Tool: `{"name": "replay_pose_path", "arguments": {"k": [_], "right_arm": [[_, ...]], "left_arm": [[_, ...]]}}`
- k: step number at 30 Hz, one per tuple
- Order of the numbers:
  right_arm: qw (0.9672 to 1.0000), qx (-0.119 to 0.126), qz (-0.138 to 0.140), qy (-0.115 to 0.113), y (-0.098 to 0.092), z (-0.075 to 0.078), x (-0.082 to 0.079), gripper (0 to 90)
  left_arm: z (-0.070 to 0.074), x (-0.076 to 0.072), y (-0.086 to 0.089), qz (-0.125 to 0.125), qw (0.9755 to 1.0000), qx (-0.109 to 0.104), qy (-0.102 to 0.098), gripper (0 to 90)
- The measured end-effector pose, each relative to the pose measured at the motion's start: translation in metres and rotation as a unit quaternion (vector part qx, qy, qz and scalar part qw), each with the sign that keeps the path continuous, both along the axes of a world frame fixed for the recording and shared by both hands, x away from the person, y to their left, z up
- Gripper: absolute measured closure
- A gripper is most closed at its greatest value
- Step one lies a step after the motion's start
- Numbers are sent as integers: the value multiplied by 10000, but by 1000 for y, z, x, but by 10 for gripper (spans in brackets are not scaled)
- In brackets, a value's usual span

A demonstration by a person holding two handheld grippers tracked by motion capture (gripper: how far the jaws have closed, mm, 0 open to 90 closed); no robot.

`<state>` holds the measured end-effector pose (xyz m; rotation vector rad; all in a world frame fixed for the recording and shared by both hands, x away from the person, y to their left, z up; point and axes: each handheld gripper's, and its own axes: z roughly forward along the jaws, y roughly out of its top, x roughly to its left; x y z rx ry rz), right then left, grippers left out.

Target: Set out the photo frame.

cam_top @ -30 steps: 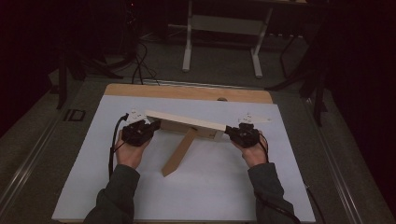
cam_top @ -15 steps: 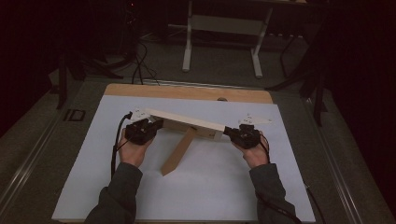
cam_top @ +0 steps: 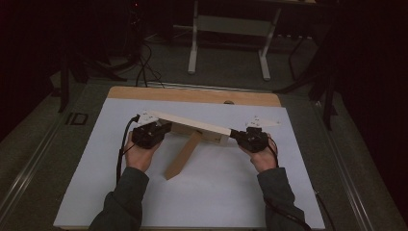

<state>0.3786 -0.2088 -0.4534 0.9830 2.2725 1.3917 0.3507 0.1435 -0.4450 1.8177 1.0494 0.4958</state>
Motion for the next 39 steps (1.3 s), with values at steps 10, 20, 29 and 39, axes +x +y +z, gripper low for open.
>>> {"name": "replay_pose_path", "arguments": {"k": [10,20,29,39], "right_arm": [[9999,93,91,87,-2,-5,-3,897],[9999,108,76,66,0,-2,0,897],[9999,103,41,108,4,-2,7,897],[9998,127,120,85,9,-1,6,897]], "left_arm": [[3,1,-9,-90,10000,-6,-36,900],[4,2,-13,-120,9999,-3,-37,900],[5,3,-14,-113,9999,-63,-8,900],[7,5,-19,-153,9999,-46,-26,900]]}}
